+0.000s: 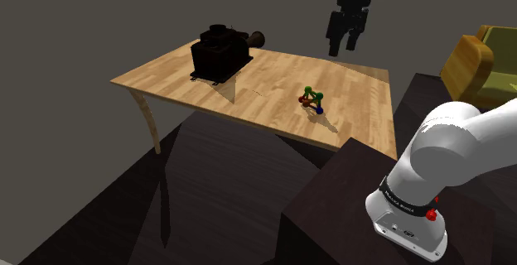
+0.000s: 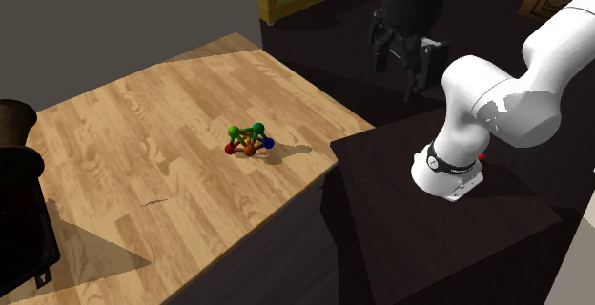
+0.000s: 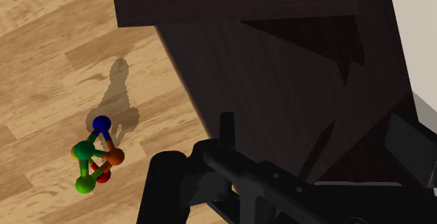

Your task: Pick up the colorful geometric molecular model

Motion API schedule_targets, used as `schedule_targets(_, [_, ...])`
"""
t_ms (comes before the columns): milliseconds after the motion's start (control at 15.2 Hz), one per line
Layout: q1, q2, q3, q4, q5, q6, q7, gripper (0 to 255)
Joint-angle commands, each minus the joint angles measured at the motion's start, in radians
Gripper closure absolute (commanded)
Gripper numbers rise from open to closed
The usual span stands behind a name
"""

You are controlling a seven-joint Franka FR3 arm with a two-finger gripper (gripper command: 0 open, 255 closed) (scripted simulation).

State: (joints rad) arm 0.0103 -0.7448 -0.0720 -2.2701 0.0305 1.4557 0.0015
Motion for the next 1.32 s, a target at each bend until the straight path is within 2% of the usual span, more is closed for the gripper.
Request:
schedule_targets(0, [0.0, 0.0, 0.0, 0.0, 0.0, 0.0, 0.0, 0])
schedule_targets(660, [-0.037, 0.226, -0.149, -0.039, -0.077, 0.218, -0.165, 0])
schedule_targets(1254, [-0.06, 0.516, -0.27, 0.03, -0.077, 0.395, -0.321, 0])
